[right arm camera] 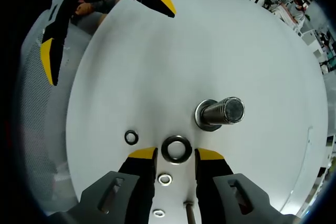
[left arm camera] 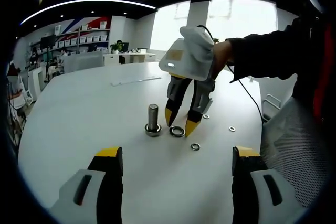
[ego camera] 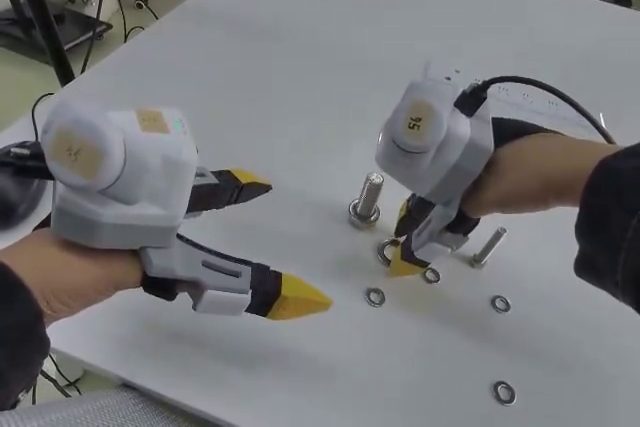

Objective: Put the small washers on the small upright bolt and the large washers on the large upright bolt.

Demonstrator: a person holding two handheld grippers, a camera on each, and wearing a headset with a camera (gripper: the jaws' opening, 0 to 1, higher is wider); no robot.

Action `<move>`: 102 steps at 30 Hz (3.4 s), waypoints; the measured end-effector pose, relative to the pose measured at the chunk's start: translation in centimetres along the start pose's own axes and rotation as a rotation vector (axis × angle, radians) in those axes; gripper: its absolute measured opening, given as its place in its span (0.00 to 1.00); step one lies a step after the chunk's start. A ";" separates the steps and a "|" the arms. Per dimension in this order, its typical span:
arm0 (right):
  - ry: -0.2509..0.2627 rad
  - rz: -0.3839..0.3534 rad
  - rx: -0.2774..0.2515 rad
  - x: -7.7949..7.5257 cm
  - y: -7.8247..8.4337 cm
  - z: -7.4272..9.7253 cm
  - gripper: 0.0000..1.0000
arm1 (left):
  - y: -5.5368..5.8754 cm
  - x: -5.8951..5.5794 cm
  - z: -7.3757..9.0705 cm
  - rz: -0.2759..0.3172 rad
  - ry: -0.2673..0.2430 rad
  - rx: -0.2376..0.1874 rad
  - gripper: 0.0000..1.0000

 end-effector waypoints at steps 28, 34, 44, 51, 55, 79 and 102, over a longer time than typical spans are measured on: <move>0.005 -0.019 -0.002 0.1 0.0 0.3 0.24 | 0.0 0.0 0.1 0.002 -0.004 -0.003 0.85; 0.004 -0.023 0.000 -0.1 0.0 0.3 0.23 | 0.0 0.0 0.0 0.003 -0.003 -0.002 0.85; 0.004 -0.031 -0.003 -0.3 0.0 0.6 0.23 | 0.1 0.0 -0.1 0.004 -0.001 -0.001 0.85; 0.011 -0.037 0.000 -0.4 0.4 1.1 0.23 | 0.1 0.0 -0.2 0.004 0.002 -0.002 0.85; 0.015 -0.039 0.002 -0.3 0.6 1.6 0.23 | 0.1 -0.1 -0.2 0.003 0.003 -0.003 0.85; 0.086 -0.009 -0.036 -0.4 -0.8 7.4 0.23 | 0.1 -0.3 -0.2 -0.001 0.011 -0.006 0.85; 0.139 0.051 -0.061 -2.3 -4.0 8.7 0.23 | 0.1 -0.1 -0.1 0.004 0.008 -0.007 0.85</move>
Point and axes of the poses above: the centre of the closed fingertips' face, and the gripper's own axes: z roughly backward along the fingers, x roughly to its left, y roughly out of its underside, the point moved 5 cm from there along z, roughly backward along the fingers, and after that the axes turned 4 degrees about x, right-handed, at the moved point
